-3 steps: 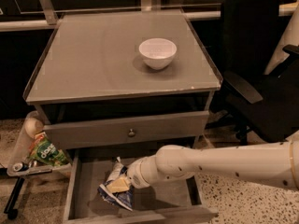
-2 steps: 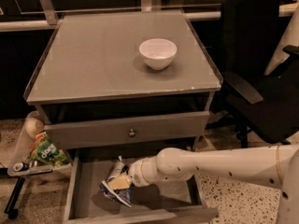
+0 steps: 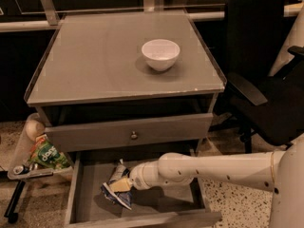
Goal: Place blue chip bag into middle drawer
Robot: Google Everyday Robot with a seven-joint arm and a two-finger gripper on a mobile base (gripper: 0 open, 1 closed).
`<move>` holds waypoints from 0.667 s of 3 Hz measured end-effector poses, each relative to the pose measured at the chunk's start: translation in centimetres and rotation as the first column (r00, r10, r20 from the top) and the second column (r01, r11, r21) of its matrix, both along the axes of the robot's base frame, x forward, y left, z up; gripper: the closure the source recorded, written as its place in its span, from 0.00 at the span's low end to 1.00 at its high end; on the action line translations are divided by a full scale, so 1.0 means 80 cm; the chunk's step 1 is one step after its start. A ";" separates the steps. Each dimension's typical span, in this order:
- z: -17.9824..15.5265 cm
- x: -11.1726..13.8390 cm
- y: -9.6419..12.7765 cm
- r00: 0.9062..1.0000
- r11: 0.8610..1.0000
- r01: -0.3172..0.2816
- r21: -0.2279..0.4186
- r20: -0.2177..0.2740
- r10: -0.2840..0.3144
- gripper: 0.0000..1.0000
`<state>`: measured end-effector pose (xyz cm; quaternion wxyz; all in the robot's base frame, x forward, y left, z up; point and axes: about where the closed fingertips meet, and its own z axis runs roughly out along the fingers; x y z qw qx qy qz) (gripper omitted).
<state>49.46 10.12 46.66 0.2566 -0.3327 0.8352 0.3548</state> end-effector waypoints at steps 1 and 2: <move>0.000 0.000 0.000 1.000 1.000 0.000 0.000 0.000 0.000 0.58; 0.000 0.000 0.000 1.000 1.000 0.000 0.000 0.000 0.000 0.35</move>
Offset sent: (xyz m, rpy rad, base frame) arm 0.0000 0.0000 0.0000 0.0000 0.0000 0.0000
